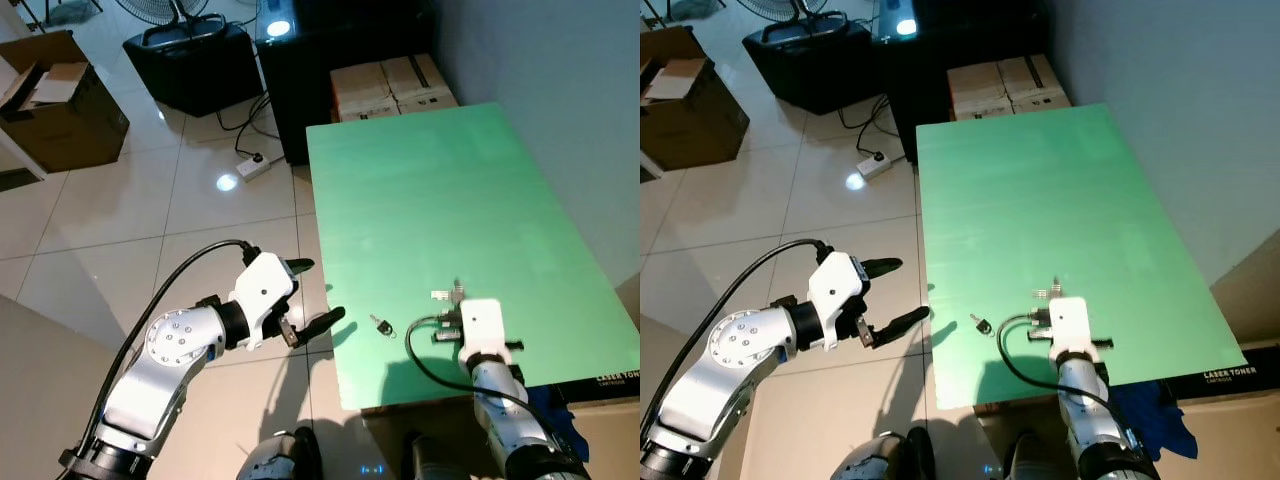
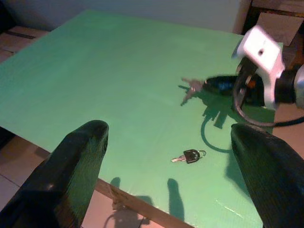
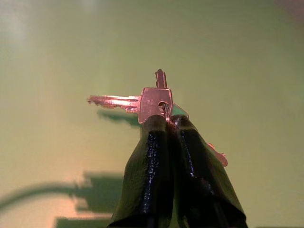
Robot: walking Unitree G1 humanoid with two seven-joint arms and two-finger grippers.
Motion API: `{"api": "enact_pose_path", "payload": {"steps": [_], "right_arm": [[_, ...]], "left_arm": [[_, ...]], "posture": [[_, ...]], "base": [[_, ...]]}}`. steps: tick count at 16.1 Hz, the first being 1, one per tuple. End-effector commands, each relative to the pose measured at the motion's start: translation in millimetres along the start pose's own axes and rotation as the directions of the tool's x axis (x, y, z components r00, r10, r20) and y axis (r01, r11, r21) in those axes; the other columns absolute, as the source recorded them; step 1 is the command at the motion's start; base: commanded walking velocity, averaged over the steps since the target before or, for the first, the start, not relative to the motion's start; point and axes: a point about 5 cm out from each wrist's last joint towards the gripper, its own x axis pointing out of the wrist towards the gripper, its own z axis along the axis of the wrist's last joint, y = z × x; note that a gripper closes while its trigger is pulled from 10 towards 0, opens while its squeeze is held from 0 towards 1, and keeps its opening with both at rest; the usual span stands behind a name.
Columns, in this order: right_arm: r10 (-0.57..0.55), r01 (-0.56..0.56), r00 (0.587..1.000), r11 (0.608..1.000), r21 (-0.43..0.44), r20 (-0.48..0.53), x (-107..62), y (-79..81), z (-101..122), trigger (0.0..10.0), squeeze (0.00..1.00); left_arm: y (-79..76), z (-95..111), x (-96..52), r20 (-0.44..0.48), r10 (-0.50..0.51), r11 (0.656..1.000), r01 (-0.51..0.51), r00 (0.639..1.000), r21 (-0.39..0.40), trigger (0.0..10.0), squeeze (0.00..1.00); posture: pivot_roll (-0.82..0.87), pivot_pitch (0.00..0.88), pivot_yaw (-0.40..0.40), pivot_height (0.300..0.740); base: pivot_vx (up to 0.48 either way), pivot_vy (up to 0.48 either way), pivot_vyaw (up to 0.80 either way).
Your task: Hang keys on a hook
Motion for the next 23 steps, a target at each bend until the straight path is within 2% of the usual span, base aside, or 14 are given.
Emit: {"api": "enact_pose_path", "payload": {"steps": [1,4,7,9,10,11,12,13,14,15,16,18,19,23], "right_arm": [[-0.018,0.016,0.996,1.0,0.016,0.086,-1.2,-2.3,13.5,0.0,0.0],[-0.016,0.013,0.966,1.0,0.013,0.257,-8.3,-2.8,51.0,0.0,0.0],[0.051,-0.044,0.943,0.999,-0.027,0.328,-13.9,5.7,75.7,0.0,0.0],[0.11,-0.1,0.915,0.994,-0.048,0.388,-20.2,12.4,105.1,1.2,0.0],[0.132,-0.135,0.9,0.991,-0.022,0.416,-24.1,16.0,123.9,3.1,0.0],[0.151,-0.174,0.89,0.985,0.015,0.43,-26.0,20.3,137.6,10.0,0.0],[0.174,-0.211,0.895,0.976,0.046,0.412,-22.9,24.4,143.9,10.0,0.0],[0.227,-0.245,0.886,0.97,-0.007,0.405,-20.9,29.4,147.6,10.0,0.0],[0.269,-0.273,0.878,0.961,-0.048,0.396,-20.1,33.7,149.0,10.0,0.0],[0.293,-0.302,0.875,0.952,-0.038,0.386,-19.6,36.8,148.8,10.0,0.0],[0.323,-0.346,0.876,0.938,0.001,0.358,-19.5,41.1,145.3,10.0,0.0],[0.349,-0.369,0.884,0.929,0.007,0.311,-19.0,41.1,138.3,10.0,0.0],[0.355,-0.378,0.891,0.926,0.029,0.282,-16.6,40.3,132.2,10.0,0.0],[0.373,-0.397,0.9,0.915,0.073,0.227,-9.4,40.9,118.4,10.0,0.0]], "left_arm": [[8.7,-0.5,-3.3,-0.007,0.04,0.999,-0.04,0.999,0.013,10.0,0.0],[25.0,3.5,-2.1,0.041,0.147,0.989,-0.147,0.988,-0.008,10.0,0.0],[36.1,7.3,-2.8,0.088,0.218,0.976,-0.214,0.972,-0.048,10.0,0.0],[45.6,12.6,-1.2,0.138,0.327,0.944,-0.318,0.935,-0.086,10.0,0.0],[48.2,15.4,0.1,0.171,0.416,0.908,-0.397,0.893,-0.134,10.0,0.0],[48.9,16.9,-1.2,0.187,0.496,0.866,-0.467,0.848,-0.179,10.0,0.0],[48.9,15.0,-6.2,0.163,0.573,0.815,-0.539,0.803,-0.212,10.0,0.0],[47.2,12.8,-10.7,0.135,0.605,0.792,-0.577,0.785,-0.198,10.0,0.0],[45.9,9.8,-12.9,0.109,0.616,0.785,-0.596,0.78,-0.167,10.0,0.0],[45.2,6.7,-14.0,0.091,0.628,0.777,-0.615,0.773,-0.135,10.0,0.0],[46.7,1.2,-14.9,0.05,0.671,0.739,-0.662,0.74,-0.124,10.0,0.0],[49.8,-2.7,-18.4,0.022,0.732,0.68,-0.729,0.681,-0.076,10.0,0.0],[49.3,-3.3,-21.5,0.019,0.752,0.658,-0.749,0.659,-0.081,10.0,0.0],[48.4,3.6,-21.1,0.033,0.76,0.65,-0.757,0.649,-0.066,10.0,0.0]], "posture": [[-0.02,0.137,0.14,0.74],[-0.05,0.102,0.137,0.74],[-0.08,0.054,0.123,0.74],[-0.09,0.035,0.114,0.74],[-0.09,0.024,0.108,0.74],[-0.1,0.007,0.095,0.74],[-0.09,0.0,0.076,0.74],[-0.09,0.0,0.071,0.74],[-0.08,0.0,0.06,0.74],[-0.07,0.0,0.056,0.74],[-0.06,0.0,0.036,0.74],[-0.05,0.0,0.009,0.74],[-0.04,0.0,0.0,0.74],[-0.03,0.0,-0.009,0.74]], "base": [[0.0,0.0,0.0],[0.0,0.0,0.0],[0.0,0.0,0.0],[0.0,0.0,0.0],[0.0,0.0,0.0],[0.0,0.0,0.0],[0.0,0.0,0.0],[0.0,0.0,0.0],[0.0,0.0,0.8],[0.0,0.0,0.8],[0.0,0.0,0.8],[0.0,0.0,0.8],[0.0,0.0,0.8],[0.0,0.0,0.8]]}}
